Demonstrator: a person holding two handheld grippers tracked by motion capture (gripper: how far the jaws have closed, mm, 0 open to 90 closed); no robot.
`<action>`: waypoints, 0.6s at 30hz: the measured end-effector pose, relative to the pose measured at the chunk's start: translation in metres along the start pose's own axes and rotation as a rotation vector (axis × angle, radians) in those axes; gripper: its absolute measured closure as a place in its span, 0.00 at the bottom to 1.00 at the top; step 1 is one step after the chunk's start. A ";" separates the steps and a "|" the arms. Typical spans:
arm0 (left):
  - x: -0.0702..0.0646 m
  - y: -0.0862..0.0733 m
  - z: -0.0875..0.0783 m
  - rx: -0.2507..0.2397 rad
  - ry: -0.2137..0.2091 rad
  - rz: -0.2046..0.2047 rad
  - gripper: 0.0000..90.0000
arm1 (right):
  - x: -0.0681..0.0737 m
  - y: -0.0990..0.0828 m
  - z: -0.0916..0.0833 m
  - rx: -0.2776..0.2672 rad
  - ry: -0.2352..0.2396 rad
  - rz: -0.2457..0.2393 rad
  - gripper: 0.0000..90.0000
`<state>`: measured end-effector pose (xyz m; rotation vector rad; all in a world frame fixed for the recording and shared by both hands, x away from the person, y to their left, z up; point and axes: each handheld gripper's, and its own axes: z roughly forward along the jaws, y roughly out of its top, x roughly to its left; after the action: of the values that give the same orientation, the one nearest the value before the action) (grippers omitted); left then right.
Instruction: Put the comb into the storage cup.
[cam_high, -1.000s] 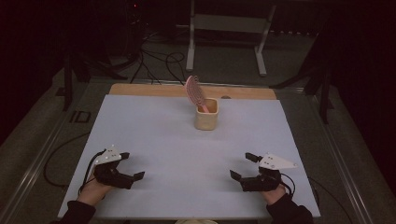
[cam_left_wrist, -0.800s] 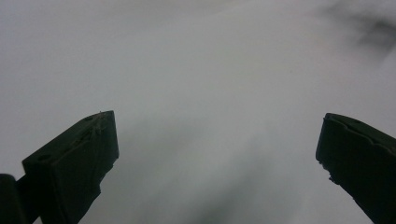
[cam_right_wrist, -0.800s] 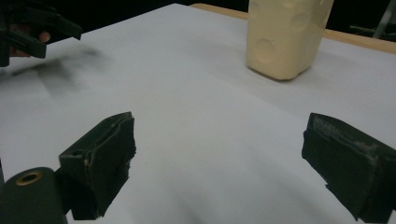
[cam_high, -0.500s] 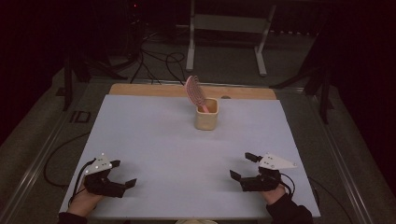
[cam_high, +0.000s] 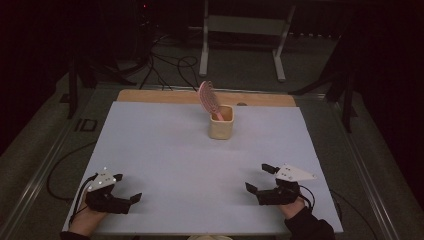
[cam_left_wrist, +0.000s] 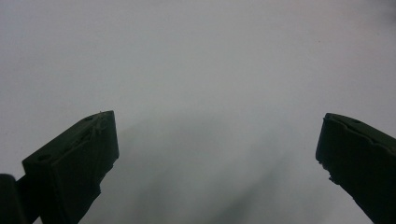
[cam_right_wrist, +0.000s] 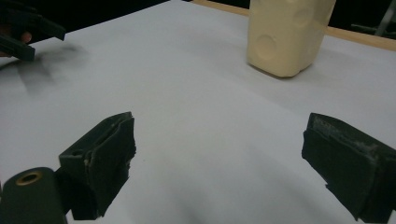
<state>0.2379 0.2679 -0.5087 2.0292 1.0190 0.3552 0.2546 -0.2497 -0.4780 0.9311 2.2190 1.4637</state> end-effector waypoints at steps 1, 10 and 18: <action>0.000 0.000 0.000 0.001 0.006 0.002 0.00 | 0.000 0.000 0.000 0.003 -0.002 -0.002 0.10; -0.001 -0.001 0.000 0.005 0.010 0.003 0.00 | 0.000 0.000 0.002 0.008 0.000 -0.003 0.10; -0.002 0.001 -0.001 -0.011 0.010 -0.003 0.00 | -0.001 -0.001 0.002 0.009 0.002 -0.005 0.10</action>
<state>0.2363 0.2670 -0.5071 2.0172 1.0245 0.3692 0.2560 -0.2491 -0.4796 0.9263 2.2297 1.4536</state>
